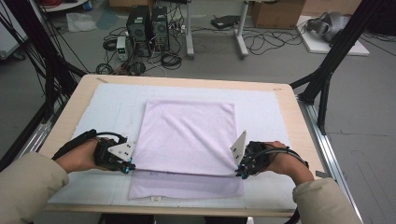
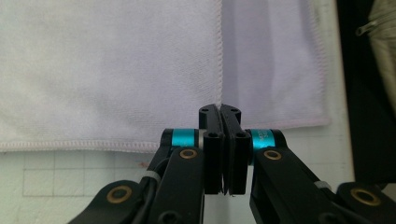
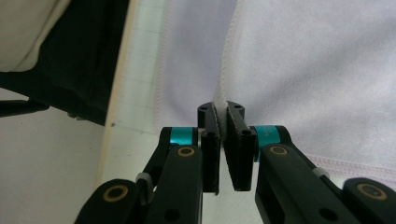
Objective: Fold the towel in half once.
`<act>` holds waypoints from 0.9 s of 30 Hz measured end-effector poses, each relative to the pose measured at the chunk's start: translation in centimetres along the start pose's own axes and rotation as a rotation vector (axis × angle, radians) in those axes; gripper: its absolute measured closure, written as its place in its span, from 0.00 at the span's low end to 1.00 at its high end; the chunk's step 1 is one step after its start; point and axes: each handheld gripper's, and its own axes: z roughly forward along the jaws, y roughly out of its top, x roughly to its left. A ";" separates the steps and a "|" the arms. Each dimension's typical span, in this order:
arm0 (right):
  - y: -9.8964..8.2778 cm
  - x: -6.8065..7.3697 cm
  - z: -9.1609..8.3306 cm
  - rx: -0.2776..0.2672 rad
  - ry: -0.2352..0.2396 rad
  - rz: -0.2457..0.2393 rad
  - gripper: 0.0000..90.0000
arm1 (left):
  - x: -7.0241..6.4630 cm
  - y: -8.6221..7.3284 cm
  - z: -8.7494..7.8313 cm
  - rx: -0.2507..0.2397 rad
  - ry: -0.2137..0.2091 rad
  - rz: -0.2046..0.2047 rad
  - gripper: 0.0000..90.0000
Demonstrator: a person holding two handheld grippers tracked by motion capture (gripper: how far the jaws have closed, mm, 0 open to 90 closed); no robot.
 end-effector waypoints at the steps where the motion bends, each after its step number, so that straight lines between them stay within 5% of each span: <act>1: 0.0 0.2 -0.3 -0.005 0.002 -0.001 0.95 | -0.2 0.0 -0.1 -0.009 -0.005 -0.002 0.97; 7: 0.0 1.8 -1.2 -0.024 0.038 -0.032 0.95 | -1.8 0.5 -1.0 -0.029 -0.051 0.022 0.97; 13: -0.1 3.3 -0.4 -0.025 0.109 -0.048 0.95 | -3.4 0.8 -0.2 -0.018 -0.122 0.058 0.97; 21: -0.1 3.3 1.5 -0.001 0.155 -0.043 0.94 | -3.7 0.2 1.4 -0.015 -0.170 0.031 0.95; 22: -0.1 3.3 1.7 -0.004 0.158 -0.037 0.90 | -3.6 -0.1 1.6 -0.035 -0.186 0.013 0.88; 24: -0.4 3.1 2.1 -0.026 0.120 0.001 0.63 | -3.4 -0.4 1.8 -0.065 -0.152 -0.002 0.64; 27: -1.0 2.9 2.2 -0.064 0.070 0.076 0.43 | -3.2 -1.1 1.7 -0.101 -0.083 -0.007 0.56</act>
